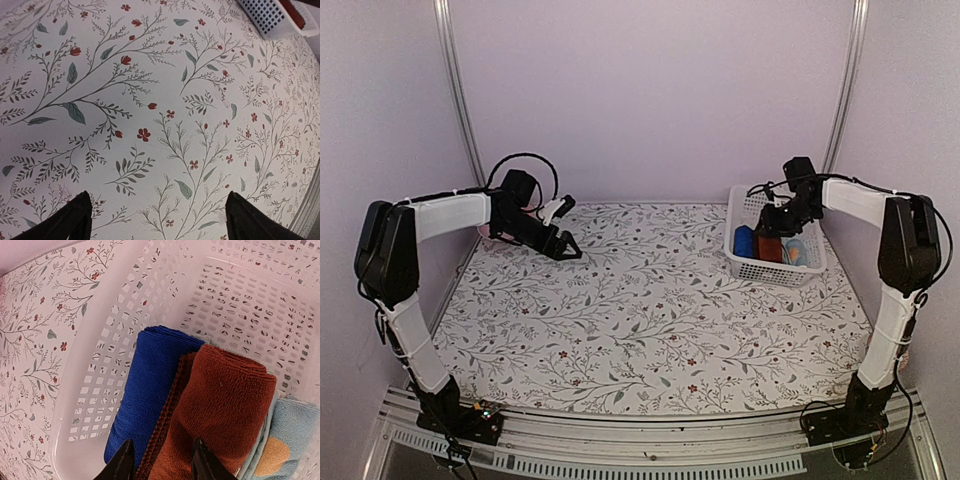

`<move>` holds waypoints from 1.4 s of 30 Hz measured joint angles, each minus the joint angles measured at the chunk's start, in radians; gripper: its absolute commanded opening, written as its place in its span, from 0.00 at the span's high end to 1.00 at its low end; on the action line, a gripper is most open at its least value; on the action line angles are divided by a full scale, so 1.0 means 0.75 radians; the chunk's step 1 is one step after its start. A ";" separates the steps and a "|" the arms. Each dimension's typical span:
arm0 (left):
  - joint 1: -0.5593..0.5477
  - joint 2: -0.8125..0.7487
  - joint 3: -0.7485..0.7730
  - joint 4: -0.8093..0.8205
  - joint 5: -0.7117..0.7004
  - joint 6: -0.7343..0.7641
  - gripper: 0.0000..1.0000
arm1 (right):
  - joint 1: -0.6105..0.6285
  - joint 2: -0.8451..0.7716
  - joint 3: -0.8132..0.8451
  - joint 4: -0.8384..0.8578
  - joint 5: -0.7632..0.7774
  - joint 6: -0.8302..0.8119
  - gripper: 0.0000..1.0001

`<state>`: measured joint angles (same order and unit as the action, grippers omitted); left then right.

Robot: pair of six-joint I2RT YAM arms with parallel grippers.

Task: Roll the towels
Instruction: Place the towel in the storage box, then reset both arms

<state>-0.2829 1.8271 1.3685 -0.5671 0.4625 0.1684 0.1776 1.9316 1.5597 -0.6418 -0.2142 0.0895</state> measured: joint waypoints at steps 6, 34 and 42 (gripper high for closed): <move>0.000 -0.001 0.000 0.000 0.001 0.001 0.07 | 0.000 -0.021 -0.003 -0.008 0.013 0.001 0.59; 0.384 -0.488 -0.339 0.237 -0.151 0.070 0.03 | 0.043 -1.169 -0.863 0.307 0.187 -0.004 0.01; 0.457 -1.288 -0.925 0.478 -0.214 0.194 0.03 | 0.045 -1.531 -1.024 0.337 0.157 0.001 0.01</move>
<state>0.0601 0.8608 0.6750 -0.2085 0.3019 0.3138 0.2115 0.7830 0.7918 -0.3889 -0.0963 0.0898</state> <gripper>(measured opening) 0.973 0.988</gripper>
